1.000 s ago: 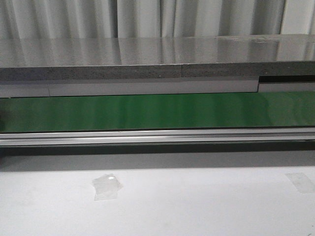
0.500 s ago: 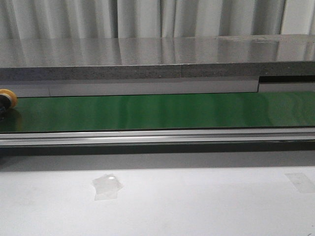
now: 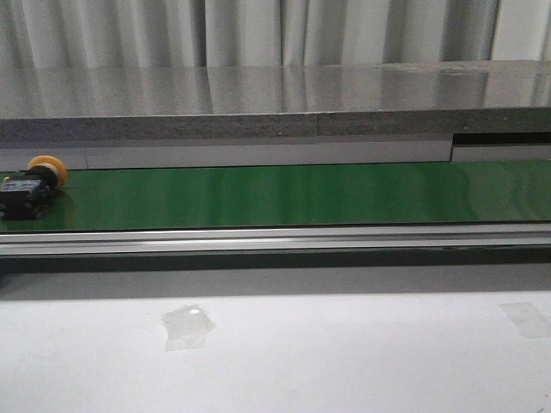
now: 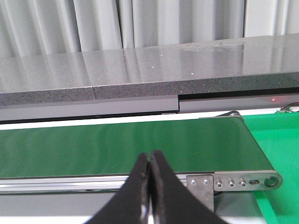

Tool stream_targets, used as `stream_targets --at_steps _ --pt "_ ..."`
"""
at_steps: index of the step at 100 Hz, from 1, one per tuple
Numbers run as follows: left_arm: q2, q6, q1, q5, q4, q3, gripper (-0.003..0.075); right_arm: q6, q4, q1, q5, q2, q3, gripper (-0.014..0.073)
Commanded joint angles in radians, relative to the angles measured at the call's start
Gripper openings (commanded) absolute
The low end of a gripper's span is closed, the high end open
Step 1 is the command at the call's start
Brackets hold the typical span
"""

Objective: Move button from left to right
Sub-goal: 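Release the button on the belt and raise the left gripper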

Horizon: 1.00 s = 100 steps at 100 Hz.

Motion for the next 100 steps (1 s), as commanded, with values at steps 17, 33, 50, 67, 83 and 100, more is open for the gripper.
stream_targets --at_steps 17,33,50,67,83,100 --pt "-0.286 0.011 -0.006 -0.204 -0.046 0.193 0.0680 -0.004 -0.007 0.002 -0.077 -0.019 -0.015 -0.0101" --pt "-0.414 0.020 -0.006 -0.197 -0.046 0.283 0.0680 -0.004 -0.007 0.002 -0.077 -0.019 -0.015 -0.0101" --pt "-0.446 0.020 -0.006 -0.193 -0.048 0.340 0.0680 -0.004 -0.007 0.002 -0.077 -0.019 -0.015 -0.0101" --pt "-0.446 0.020 -0.006 -0.198 -0.048 0.347 0.0663 -0.004 -0.007 0.002 -0.077 -0.019 -0.015 -0.0101" --pt "-0.446 0.020 -0.006 -0.219 -0.048 0.347 0.0470 -0.004 -0.007 0.002 -0.077 -0.019 -0.015 -0.0101" --pt "-0.446 0.020 -0.006 -0.239 -0.048 0.347 0.0134 -0.004 -0.007 0.002 -0.077 -0.019 -0.015 -0.0101"
